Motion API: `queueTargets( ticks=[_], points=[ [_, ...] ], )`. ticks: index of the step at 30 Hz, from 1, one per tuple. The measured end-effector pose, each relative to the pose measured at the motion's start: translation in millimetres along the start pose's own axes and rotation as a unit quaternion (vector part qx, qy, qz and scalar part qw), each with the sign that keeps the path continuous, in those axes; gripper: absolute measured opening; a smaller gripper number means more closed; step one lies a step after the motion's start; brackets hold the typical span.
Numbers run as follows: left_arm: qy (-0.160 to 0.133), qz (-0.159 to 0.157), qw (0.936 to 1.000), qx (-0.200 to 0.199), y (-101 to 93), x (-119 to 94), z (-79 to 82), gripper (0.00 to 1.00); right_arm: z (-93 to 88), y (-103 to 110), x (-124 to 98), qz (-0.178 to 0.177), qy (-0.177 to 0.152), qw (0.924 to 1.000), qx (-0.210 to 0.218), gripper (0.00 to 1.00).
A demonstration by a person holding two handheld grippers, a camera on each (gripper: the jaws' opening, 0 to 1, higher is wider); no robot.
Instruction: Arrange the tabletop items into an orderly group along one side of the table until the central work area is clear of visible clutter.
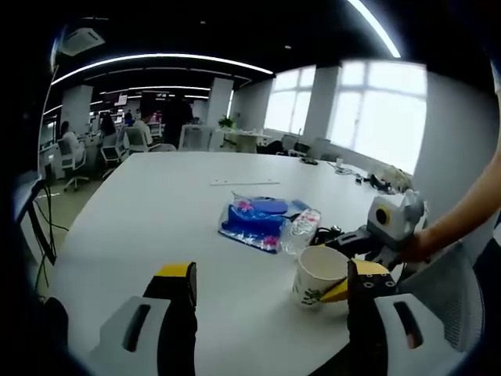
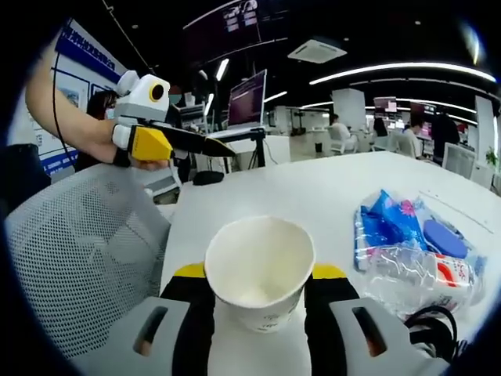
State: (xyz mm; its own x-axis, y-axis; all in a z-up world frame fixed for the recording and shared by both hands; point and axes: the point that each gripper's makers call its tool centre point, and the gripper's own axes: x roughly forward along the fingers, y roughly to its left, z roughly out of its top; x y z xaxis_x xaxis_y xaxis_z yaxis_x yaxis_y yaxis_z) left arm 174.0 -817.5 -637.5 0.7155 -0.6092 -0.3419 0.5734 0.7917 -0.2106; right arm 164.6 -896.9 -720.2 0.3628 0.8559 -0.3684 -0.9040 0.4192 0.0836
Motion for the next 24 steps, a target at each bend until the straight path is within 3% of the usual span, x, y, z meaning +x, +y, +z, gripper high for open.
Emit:
queueTargets(
  ticks=[4, 7, 16, 24],
  points=[
    [-0.001, 0.0, 1.0, -0.002, 0.6, -1.9, 1.1, 0.77, -0.6, -0.3, -0.2, -0.004, 0.0, 0.9999, 0.011, 0.46],
    [0.0, 0.002, 1.0, -0.005, 4.0, -3.5, 0.8, 0.77, 0.3, -3.2, 0.1, -0.014, -0.001, 0.9998, 0.016, 0.63],
    [-0.004, -0.001, 0.9999, -0.016, 6.4, -1.6, 1.5, 0.79, 6.2, -5.7, -7.5, -0.026, -0.006, 0.9993, 0.027, 0.7],
    [0.0, -0.023, 0.9997, -0.004, 2.4, 12.6, 12.8, 0.83, 13.9, -8.4, -19.5, -0.039, -0.015, 0.9987, 0.029, 0.7]
  ],
)
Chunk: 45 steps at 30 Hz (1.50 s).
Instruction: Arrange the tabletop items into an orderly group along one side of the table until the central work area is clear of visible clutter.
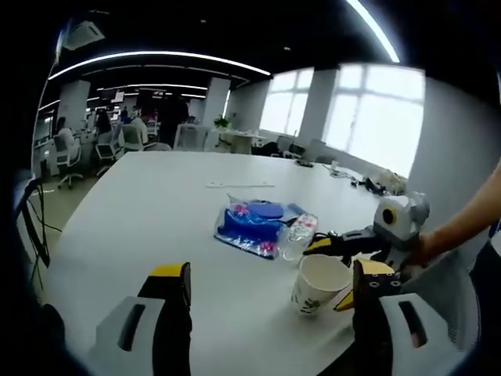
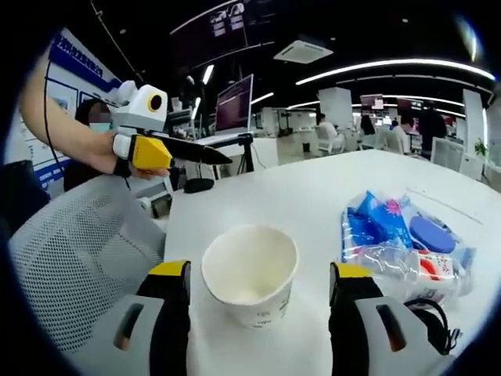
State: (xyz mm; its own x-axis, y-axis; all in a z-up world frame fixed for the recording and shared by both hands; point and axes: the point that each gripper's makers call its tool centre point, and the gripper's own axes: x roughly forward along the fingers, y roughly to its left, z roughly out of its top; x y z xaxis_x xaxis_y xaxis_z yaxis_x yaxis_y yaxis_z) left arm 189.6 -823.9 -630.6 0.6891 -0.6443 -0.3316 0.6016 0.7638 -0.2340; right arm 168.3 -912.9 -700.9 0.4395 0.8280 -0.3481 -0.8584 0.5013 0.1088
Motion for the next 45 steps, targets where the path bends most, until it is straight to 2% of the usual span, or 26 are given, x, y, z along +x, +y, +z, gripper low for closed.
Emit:
queueTargets(
  ticks=[6, 13, 17, 26, 35, 37, 45],
  points=[
    [-0.006, -0.007, 0.9999, -0.009, 1.1, 15.6, 14.1, 0.82, 2.5, -7.7, -16.1, -0.022, -0.003, 0.9997, 0.002, 0.7],
    [0.01, -0.03, 0.9995, 0.0, -10.0, 37.5, 17.9, 0.79, 1.5, -16.0, -37.8, -0.048, -0.002, 0.9988, 0.006, 0.7],
    [0.007, -0.039, 0.9992, 0.001, -15.8, 48.0, 24.7, 0.77, -1.7, -21.0, -48.3, -0.064, -0.001, 0.9979, 0.013, 0.7],
    [0.021, -0.058, 0.998, 0.015, -20.4, 70.3, 34.1, 0.74, 0.9, -33.0, -65.2, -0.092, -0.014, 0.9951, 0.031, 0.7],
    [0.055, -0.069, 0.9957, 0.03, -15.4, 90.0, 30.9, 0.72, -3.3, -39.1, -79.4, -0.114, -0.016, 0.9921, 0.048, 0.7],
    [0.059, -0.075, 0.9952, 0.023, -16.8, 92.9, 30.7, 0.71, -5.2, -39.6, -81.8, -0.118, -0.016, 0.9915, 0.053, 0.7],
    [0.086, -0.095, 0.9909, 0.039, -23.5, 109.0, 25.8, 0.68, -10.1, -44.4, -90.0, -0.132, -0.015, 0.9887, 0.069, 0.68]
  ],
)
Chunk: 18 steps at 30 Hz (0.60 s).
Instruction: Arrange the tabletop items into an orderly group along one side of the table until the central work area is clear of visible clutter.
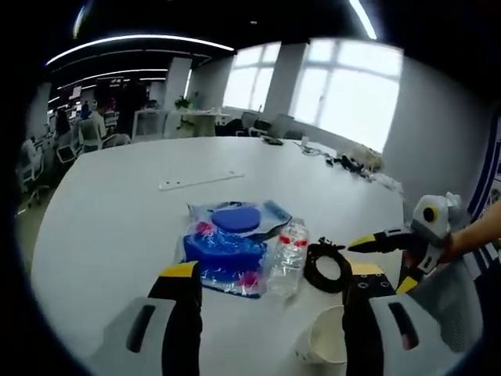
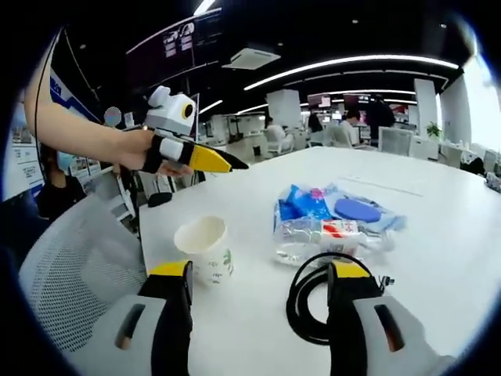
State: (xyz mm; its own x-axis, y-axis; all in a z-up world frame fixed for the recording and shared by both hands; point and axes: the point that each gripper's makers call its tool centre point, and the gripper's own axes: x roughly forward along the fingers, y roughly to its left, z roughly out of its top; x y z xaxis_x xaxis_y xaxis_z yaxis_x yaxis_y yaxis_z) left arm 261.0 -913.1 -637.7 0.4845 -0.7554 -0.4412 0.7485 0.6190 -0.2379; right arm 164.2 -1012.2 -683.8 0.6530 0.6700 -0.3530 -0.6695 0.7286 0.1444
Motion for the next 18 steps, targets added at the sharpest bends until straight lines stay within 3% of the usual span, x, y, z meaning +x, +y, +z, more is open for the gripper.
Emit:
queueTargets(
  ticks=[4, 7, 11, 18],
  points=[
    [0.016, -0.015, 0.9998, 0.001, -2.5, 11.1, 1.7, 0.67, 0.0, -2.6, -1.1, -0.002, -0.002, 1.0, 0.008, 0.68],
    [0.029, -0.017, 0.9993, 0.017, -3.8, 20.2, -0.9, 0.71, -1.1, -6.3, -1.9, -0.006, -0.003, 0.9999, 0.016, 0.67],
    [0.037, -0.032, 0.9988, 0.007, -8.4, 30.3, -0.8, 0.69, 0.6, -12.1, -5.5, -0.017, -0.012, 0.9993, 0.029, 0.67],
    [0.081, -0.064, 0.9935, 0.047, -22.4, 51.1, -6.4, 0.66, -4.4, -23.5, -12.5, -0.036, -0.015, 0.9981, 0.049, 0.67]
  ],
)
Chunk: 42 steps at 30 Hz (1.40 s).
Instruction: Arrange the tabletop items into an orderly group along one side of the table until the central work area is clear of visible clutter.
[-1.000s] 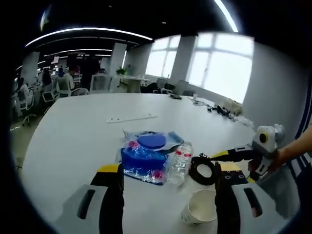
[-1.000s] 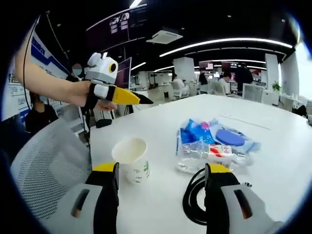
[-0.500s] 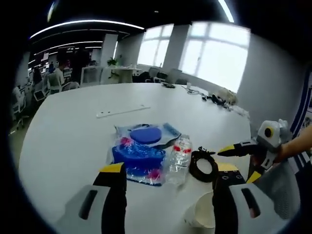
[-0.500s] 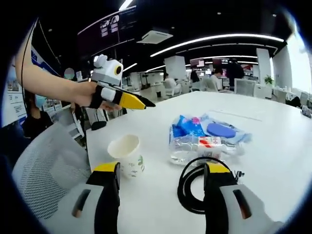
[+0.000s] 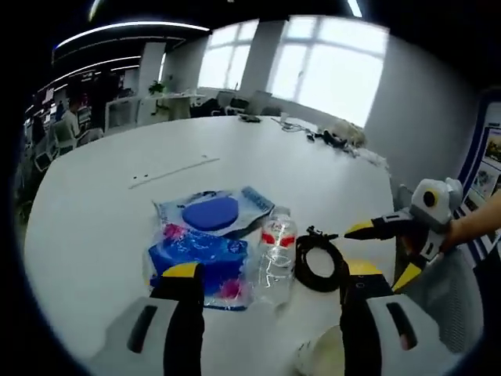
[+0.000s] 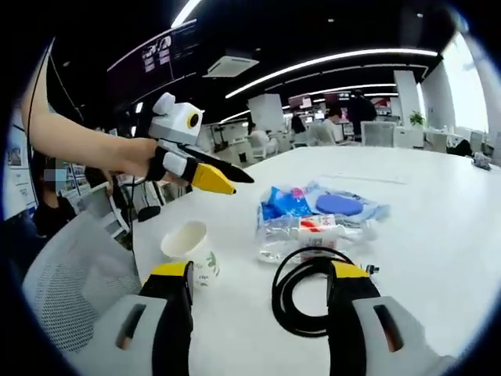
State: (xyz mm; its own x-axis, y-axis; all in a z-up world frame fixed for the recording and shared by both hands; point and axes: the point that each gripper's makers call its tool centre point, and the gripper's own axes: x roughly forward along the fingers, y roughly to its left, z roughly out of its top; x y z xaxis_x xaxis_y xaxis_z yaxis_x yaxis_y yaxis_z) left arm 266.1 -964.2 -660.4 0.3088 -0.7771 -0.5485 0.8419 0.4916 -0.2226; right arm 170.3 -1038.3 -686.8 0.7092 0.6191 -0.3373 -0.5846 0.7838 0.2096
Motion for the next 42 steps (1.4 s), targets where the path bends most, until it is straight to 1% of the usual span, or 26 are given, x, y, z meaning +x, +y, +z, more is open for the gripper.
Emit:
queueTargets(
  ticks=[5, 8, 11, 14, 15, 18, 23, 26, 30, 36, 39, 40, 42],
  points=[
    [0.006, -0.011, 0.9999, -0.002, -2.7, 13.6, 3.1, 0.66, -2.0, -5.9, -7.2, -0.012, -0.006, 0.9998, 0.016, 0.67],
    [0.016, -0.016, 0.9997, 0.001, -3.9, 22.7, 3.3, 0.66, -4.4, -7.8, -10.0, -0.016, -0.004, 0.9997, 0.02, 0.67],
    [0.025, -0.021, 0.9994, 0.009, -6.6, 28.9, 3.4, 0.66, -5.9, -11.2, -12.6, -0.023, -0.005, 0.9993, 0.028, 0.67],
    [0.04, -0.026, 0.9986, 0.024, -10.2, 35.0, 1.2, 0.66, -6.8, -13.0, -13.5, -0.027, -0.005, 0.9991, 0.033, 0.67],
    [0.05, -0.027, 0.9979, 0.03, -11.0, 37.8, -1.3, 0.66, -7.5, -13.4, -13.7, -0.028, -0.004, 0.999, 0.034, 0.67],
    [0.067, -0.029, 0.9966, 0.04, -11.8, 43.7, -6.0, 0.65, -10.5, -15.3, -14.1, -0.03, -0.001, 0.9988, 0.038, 0.67],
    [0.093, -0.032, 0.9946, 0.032, -11.3, 49.7, -17.9, 0.62, -15.8, -20.5, -15.2, -0.037, 0.002, 0.998, 0.051, 0.67],
    [0.121, -0.034, 0.9914, 0.037, -9.6, 52.6, -29.8, 0.58, -19.1, -21.9, -14.6, -0.038, 0.005, 0.9977, 0.055, 0.66],
    [0.139, -0.033, 0.9892, 0.034, -4.6, 56.9, -37.3, 0.54, -21.0, -24.4, -13.2, -0.041, 0.008, 0.9974, 0.06, 0.66],
    [0.142, -0.027, 0.9889, 0.032, -2.2, 60.4, -33.9, 0.49, -17.2, -37.0, -10.3, -0.047, 0.002, 0.9962, 0.073, 0.66],
    [0.135, -0.024, 0.9897, 0.041, -2.1, 58.5, -27.0, 0.46, -10.8, -48.5, -9.0, -0.05, 0.0, 0.9956, 0.079, 0.66],
    [0.129, -0.028, 0.9901, 0.046, -5.5, 57.2, -22.6, 0.45, -8.5, -51.4, -8.8, -0.051, -0.003, 0.9954, 0.08, 0.66],
    [0.127, -0.035, 0.9897, 0.055, -8.0, 57.8, -20.7, 0.42, -3.5, -59.2, -7.8, -0.057, -0.01, 0.9946, 0.086, 0.66]
  ],
)
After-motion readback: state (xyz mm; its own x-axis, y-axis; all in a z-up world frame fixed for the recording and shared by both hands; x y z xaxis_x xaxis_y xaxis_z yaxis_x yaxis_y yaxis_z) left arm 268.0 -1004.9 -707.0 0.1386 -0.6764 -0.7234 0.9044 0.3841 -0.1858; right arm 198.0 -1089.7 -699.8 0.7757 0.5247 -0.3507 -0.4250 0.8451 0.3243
